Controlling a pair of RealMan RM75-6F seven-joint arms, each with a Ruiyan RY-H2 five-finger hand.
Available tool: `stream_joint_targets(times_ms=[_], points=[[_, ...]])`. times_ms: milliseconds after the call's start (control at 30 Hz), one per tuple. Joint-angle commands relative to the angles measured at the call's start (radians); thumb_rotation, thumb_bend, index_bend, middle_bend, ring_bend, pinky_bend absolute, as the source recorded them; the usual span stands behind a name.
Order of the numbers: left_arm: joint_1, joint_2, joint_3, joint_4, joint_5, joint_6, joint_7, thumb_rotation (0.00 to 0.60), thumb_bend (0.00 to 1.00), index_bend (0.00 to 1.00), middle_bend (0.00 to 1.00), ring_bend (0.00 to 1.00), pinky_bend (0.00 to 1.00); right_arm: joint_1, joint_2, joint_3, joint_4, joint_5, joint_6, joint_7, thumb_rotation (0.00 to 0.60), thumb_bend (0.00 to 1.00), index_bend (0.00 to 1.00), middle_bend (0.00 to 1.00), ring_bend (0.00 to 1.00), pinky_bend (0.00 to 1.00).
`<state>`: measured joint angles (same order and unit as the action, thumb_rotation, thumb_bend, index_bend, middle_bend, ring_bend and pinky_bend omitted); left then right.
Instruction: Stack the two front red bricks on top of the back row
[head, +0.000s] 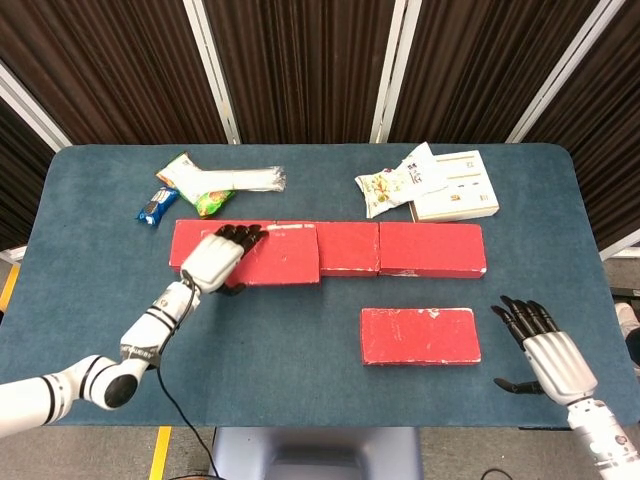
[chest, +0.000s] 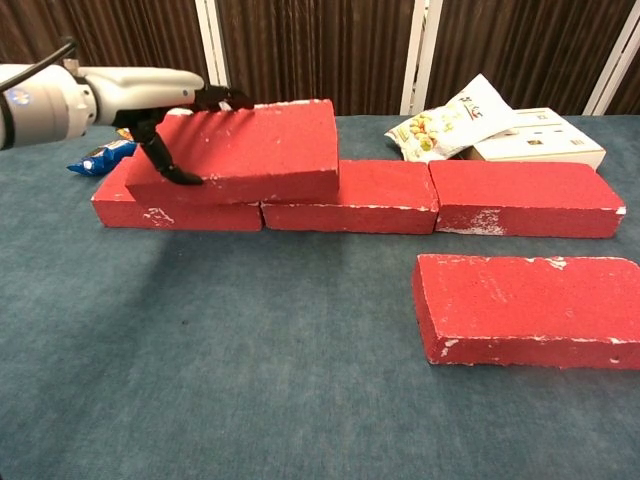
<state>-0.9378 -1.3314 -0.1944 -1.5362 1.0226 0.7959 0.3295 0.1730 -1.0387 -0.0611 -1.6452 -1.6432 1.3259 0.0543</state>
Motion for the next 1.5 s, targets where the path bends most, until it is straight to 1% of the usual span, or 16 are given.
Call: stream_joint_targets(times_ms=[33, 67, 133, 333, 433, 633, 833, 933, 1000, 1100, 1133, 1200, 1267, 1300, 1500], points=[[-0.069, -0.065, -0.05, 0.137, -0.099, -0.076, -0.008, 0.6, 0.32, 0.0, 0.71, 0.8, 0.84, 0.005, 0.004, 0.01, 0.006, 0.017, -0.005, 0.025, 0.6, 0.13, 0.0, 0.0, 0.0, 0.0], [-0.092, -0.086, -0.055, 0.184, -0.121, -0.11, -0.009, 0.6, 0.32, 0.0, 0.71, 0.8, 0.84, 0.008, 0.005, 0.012, 0.008, 0.023, -0.011, 0.033, 0.6, 0.13, 0.0, 0.0, 0.0, 0.0], [-0.121, -0.115, -0.054, 0.243, -0.139, -0.151, -0.013, 0.6, 0.32, 0.0, 0.71, 0.8, 0.84, 0.013, 0.007, 0.016, 0.012, 0.031, -0.019, 0.043, 0.6, 0.13, 0.0, 0.0, 0.0, 0.0], [-0.159, -0.163, -0.056, 0.342, -0.138, -0.204, -0.054, 0.6, 0.32, 0.0, 0.7, 0.79, 0.84, 0.023, 0.006, 0.018, 0.015, 0.046, -0.045, 0.041, 0.6, 0.13, 0.0, 0.0, 0.0, 0.0], [-0.17, -0.172, -0.059, 0.371, -0.112, -0.227, -0.088, 0.6, 0.32, 0.0, 0.7, 0.78, 0.82, 0.023, 0.005, 0.02, 0.013, 0.054, -0.045, 0.037, 0.6, 0.13, 0.0, 0.0, 0.0, 0.0], [-0.179, -0.175, -0.057, 0.394, -0.061, -0.266, -0.154, 0.6, 0.32, 0.0, 0.69, 0.75, 0.77, 0.021, 0.004, 0.026, 0.012, 0.068, -0.045, 0.034, 0.6, 0.13, 0.0, 0.0, 0.0, 0.0], [-0.196, -0.162, -0.048, 0.394, -0.049, -0.303, -0.179, 0.6, 0.32, 0.0, 0.67, 0.72, 0.73, 0.024, 0.003, 0.026, 0.011, 0.069, -0.05, 0.032, 0.6, 0.13, 0.0, 0.0, 0.0, 0.0], [-0.203, -0.159, -0.043, 0.397, -0.045, -0.315, -0.189, 0.6, 0.32, 0.0, 0.65, 0.64, 0.65, 0.022, 0.005, 0.028, 0.012, 0.074, -0.046, 0.035, 0.6, 0.13, 0.0, 0.0, 0.0, 0.0], [-0.207, -0.159, -0.04, 0.4, -0.042, -0.32, -0.195, 0.6, 0.32, 0.0, 0.63, 0.55, 0.57, 0.02, 0.006, 0.03, 0.012, 0.078, -0.044, 0.039, 0.6, 0.13, 0.0, 0.0, 0.0, 0.0], [-0.214, -0.153, -0.036, 0.395, -0.044, -0.328, -0.202, 0.6, 0.32, 0.0, 0.57, 0.45, 0.45, 0.017, 0.008, 0.031, 0.011, 0.08, -0.038, 0.042, 0.6, 0.13, 0.0, 0.0, 0.0, 0.0], [-0.215, -0.151, -0.034, 0.393, -0.043, -0.329, -0.203, 0.6, 0.32, 0.0, 0.56, 0.43, 0.41, 0.017, 0.008, 0.031, 0.012, 0.08, -0.038, 0.043, 0.6, 0.13, 0.0, 0.0, 0.0, 0.0], [-0.217, -0.148, -0.033, 0.391, -0.044, -0.333, -0.21, 0.6, 0.32, 0.0, 0.54, 0.37, 0.24, 0.017, 0.008, 0.031, 0.012, 0.08, -0.038, 0.043, 0.6, 0.13, 0.0, 0.0, 0.0, 0.0], [-0.219, -0.148, -0.033, 0.392, -0.045, -0.342, -0.224, 0.6, 0.32, 0.0, 0.51, 0.32, 0.13, 0.018, 0.008, 0.03, 0.012, 0.078, -0.04, 0.042, 0.6, 0.13, 0.0, 0.0, 0.0, 0.0], [-0.221, -0.147, -0.03, 0.395, -0.044, -0.347, -0.227, 0.6, 0.32, 0.0, 0.49, 0.29, 0.11, 0.018, 0.008, 0.03, 0.012, 0.078, -0.041, 0.042, 0.6, 0.13, 0.0, 0.0, 0.0, 0.0], [-0.233, -0.15, -0.019, 0.409, -0.044, -0.361, -0.239, 0.6, 0.32, 0.0, 0.38, 0.2, 0.07, 0.019, 0.004, 0.032, 0.012, 0.084, -0.045, 0.032, 0.6, 0.13, 0.0, 0.0, 0.0, 0.0]])
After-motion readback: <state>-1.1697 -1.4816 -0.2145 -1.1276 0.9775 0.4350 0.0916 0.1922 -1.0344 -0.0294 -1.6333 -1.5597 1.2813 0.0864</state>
